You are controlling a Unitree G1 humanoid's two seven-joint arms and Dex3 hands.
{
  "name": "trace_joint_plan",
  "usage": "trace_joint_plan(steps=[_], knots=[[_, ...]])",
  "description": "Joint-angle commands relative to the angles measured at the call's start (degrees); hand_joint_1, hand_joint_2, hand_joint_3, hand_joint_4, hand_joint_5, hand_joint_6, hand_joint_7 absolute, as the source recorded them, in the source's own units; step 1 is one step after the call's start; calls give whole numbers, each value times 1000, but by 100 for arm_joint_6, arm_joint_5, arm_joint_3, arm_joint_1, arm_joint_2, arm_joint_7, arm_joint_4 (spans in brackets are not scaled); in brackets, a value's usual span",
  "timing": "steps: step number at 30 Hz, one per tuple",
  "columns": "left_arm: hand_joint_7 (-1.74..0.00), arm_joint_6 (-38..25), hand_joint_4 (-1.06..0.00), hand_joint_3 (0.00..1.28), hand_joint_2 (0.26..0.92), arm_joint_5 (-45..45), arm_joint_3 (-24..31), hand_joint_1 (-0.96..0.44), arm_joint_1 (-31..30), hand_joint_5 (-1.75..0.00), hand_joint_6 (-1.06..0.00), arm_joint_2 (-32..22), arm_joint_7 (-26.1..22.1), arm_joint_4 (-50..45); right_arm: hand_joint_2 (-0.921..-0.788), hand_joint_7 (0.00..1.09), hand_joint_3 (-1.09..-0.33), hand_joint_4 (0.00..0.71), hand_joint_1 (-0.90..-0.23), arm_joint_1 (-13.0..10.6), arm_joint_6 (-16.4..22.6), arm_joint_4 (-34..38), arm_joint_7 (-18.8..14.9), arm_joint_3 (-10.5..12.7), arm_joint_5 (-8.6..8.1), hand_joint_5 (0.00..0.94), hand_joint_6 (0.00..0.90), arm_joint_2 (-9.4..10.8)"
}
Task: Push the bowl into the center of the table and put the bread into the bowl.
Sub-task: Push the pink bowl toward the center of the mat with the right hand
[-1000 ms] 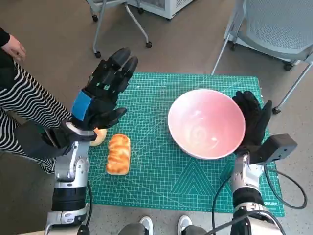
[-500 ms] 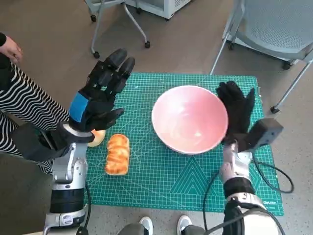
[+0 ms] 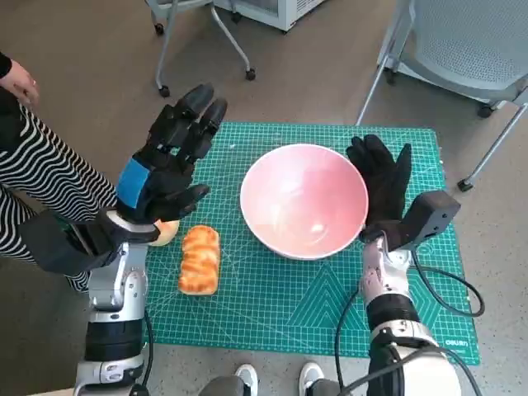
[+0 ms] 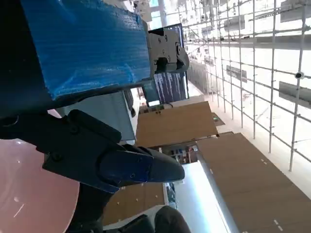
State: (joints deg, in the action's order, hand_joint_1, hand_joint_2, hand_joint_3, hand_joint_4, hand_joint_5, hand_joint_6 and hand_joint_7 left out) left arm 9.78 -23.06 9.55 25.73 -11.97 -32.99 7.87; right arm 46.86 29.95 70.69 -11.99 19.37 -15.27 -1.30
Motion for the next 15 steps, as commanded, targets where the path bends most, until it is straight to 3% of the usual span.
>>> trace_joint_plan(steps=[1,9,15], knots=[[-356,90,-38,228,921,22,-44,-650,-55,-24,1,33,-10,-24,-921,422,-948,136,-568,-99,-78,54,-8,-38,113,2,72,-71],[-355,115,-34,225,921,23,-31,-646,-92,-20,1,35,-17,-17,-921,417,-916,136,-574,-235,57,-240,-36,-83,122,1,78,-343],[-368,63,-34,225,921,29,-30,-644,-76,-18,1,25,30,-67,-921,422,-905,142,-576,-450,428,-893,144,-252,328,4,85,-474]])
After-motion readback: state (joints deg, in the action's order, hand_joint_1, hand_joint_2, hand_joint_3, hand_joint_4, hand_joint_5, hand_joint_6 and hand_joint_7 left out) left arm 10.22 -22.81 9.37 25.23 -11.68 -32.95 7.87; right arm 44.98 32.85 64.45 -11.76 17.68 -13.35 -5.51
